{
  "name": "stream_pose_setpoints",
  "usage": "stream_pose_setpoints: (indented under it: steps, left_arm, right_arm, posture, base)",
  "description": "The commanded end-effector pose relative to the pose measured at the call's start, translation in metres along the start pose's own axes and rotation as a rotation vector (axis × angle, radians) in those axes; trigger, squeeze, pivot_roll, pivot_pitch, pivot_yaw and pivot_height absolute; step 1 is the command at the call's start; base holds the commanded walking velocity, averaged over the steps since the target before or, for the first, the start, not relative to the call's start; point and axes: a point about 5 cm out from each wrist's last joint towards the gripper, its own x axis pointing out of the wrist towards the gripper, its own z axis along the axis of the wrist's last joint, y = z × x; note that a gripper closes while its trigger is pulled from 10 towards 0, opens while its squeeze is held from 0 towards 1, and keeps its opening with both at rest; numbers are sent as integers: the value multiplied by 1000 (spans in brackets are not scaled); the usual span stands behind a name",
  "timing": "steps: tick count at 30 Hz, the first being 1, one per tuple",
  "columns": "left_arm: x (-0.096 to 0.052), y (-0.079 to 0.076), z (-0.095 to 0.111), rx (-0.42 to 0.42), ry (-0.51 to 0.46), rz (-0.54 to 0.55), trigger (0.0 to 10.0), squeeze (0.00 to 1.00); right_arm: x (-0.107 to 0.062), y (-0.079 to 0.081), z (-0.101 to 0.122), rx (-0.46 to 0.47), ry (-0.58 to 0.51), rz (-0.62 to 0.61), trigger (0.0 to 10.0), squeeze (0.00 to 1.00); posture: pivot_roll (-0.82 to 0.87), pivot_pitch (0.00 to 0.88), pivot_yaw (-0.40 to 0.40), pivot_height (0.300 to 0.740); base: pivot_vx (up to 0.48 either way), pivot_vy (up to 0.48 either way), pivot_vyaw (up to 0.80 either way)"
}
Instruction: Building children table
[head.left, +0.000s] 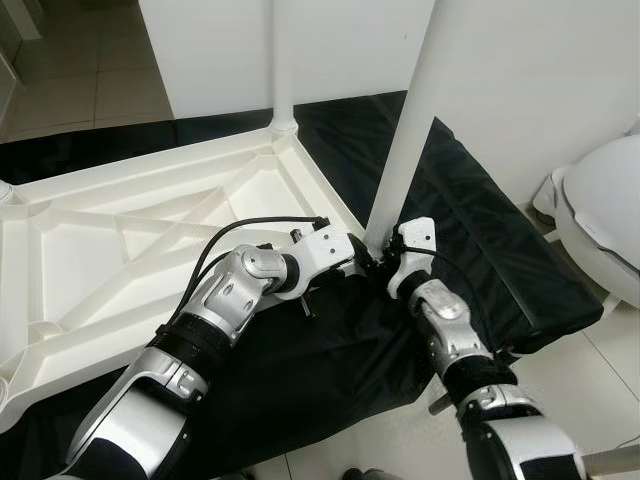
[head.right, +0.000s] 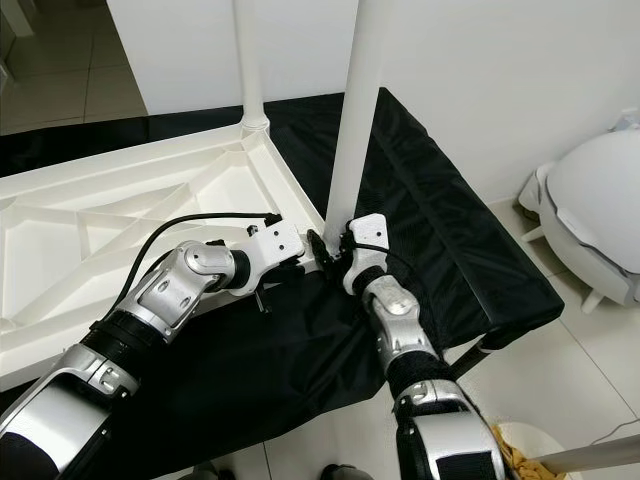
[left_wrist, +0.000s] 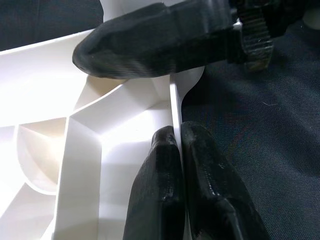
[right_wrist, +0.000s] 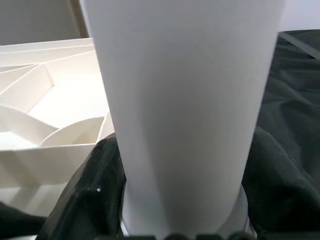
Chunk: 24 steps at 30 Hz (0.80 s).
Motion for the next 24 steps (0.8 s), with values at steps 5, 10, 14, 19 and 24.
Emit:
stream_pose_setpoints:
  steps: [5,10,14,19,24]
  left_arm:
    - [1,-6,-12,6,54,-25,10000,0]
    - [3,-8,-9,13,49,-34,10000,0]
    - [5,-9,-8,18,47,-38,10000,0]
    - [6,-10,-7,22,43,-42,10000,0]
    - [5,-9,-8,25,48,-37,10000,0]
  right_arm:
    - [-21,-7,-36,82,180,-283,0,0]
    - [-21,-1,-33,56,176,-464,0,0]
    - [-17,8,-34,85,197,-474,0,0]
    - [-13,11,-30,91,185,-458,0,0]
    - [-17,7,-31,99,185,-449,10000,0]
  posture:
    - [-36,76,5,740]
    - [-43,67,2,740]
    - [-49,62,0,740]
    - [-45,56,-8,740]
    - [-41,39,-15,740]
  base:
    - [0,0,0]
    - [0,0,0]
    - [0,0,0]
    - [0,0,0]
    - [0,0,0]
